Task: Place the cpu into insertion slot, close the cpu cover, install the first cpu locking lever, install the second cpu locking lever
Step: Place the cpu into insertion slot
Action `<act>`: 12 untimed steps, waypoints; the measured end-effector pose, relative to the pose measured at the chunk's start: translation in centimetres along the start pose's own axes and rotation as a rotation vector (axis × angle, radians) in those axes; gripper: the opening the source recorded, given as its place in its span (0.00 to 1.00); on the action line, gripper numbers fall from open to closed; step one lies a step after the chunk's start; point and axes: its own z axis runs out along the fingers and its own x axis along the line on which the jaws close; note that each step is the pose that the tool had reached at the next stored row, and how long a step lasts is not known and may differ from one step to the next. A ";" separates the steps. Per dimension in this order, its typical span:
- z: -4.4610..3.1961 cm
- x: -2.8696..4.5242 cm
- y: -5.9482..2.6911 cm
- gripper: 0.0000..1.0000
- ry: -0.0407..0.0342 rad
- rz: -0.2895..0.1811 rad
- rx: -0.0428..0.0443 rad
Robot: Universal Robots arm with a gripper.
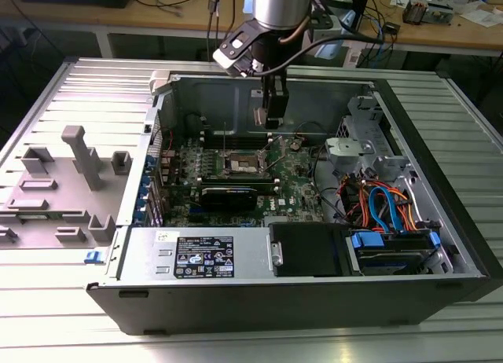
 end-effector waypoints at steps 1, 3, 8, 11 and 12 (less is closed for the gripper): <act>0.07 0.00 0.00 0.54 -0.0001 0.001 0.0000; 0.17 -0.01 -0.01 0.54 -0.0010 0.002 0.0001; 0.21 -0.01 -0.01 0.54 -0.0010 0.003 0.0000; 0.21 -0.01 -0.01 0.54 -0.0010 0.003 0.0000; 0.21 -0.01 -0.01 0.54 -0.0010 0.003 0.0000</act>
